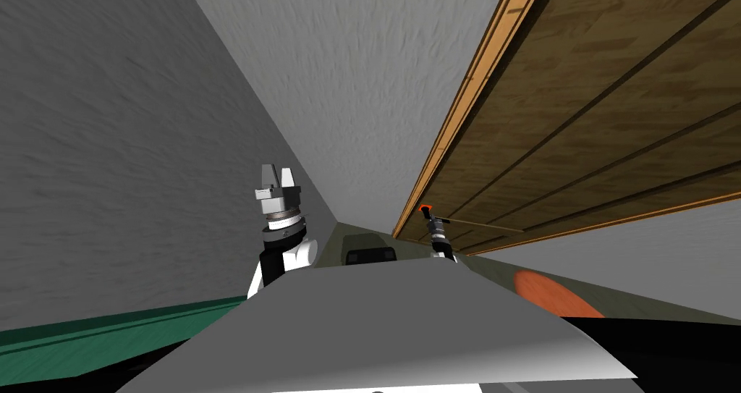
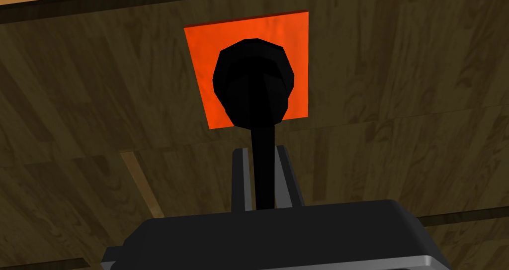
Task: Pull the door open
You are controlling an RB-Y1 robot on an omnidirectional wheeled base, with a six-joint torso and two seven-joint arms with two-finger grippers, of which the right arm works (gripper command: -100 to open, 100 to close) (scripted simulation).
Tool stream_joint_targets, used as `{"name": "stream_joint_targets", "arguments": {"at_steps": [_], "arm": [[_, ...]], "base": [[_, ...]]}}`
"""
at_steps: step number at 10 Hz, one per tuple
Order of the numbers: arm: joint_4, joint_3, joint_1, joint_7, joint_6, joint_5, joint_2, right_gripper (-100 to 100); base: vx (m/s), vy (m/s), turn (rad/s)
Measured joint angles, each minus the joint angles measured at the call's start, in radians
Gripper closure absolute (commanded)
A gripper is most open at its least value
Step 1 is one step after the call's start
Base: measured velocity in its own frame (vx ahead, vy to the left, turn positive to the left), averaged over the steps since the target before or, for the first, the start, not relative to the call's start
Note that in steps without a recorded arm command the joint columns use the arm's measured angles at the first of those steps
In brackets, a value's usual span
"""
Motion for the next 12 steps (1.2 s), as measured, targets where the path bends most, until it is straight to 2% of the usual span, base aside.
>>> {"name": "stream_joint_targets", "arguments": {"at_steps": [2,4,5,7,10,12], "arm": [[0.0,0.001,0.001,0.0,0.0,0.0,0.001,100],[-0.01,0.013,0.01,-0.015,-0.009,0.009,-0.011,100],[-0.022,0.022,0.022,-0.023,-0.011,0.014,-0.014,100],[-0.012,0.044,0.03,-0.043,-0.033,0.027,-0.025,100],[-0.024,0.08,0.058,-0.078,-0.057,0.05,-0.044,100],[-0.03,0.093,0.07,-0.09,-0.062,0.058,-0.049,100]], "base": [[-0.046,-0.022,0.043],[-0.188,-0.04,0.105],[-0.206,-0.052,0.107],[-0.229,-0.046,0.118],[-0.216,-0.052,0.099],[-0.122,-0.02,0.082]]}}
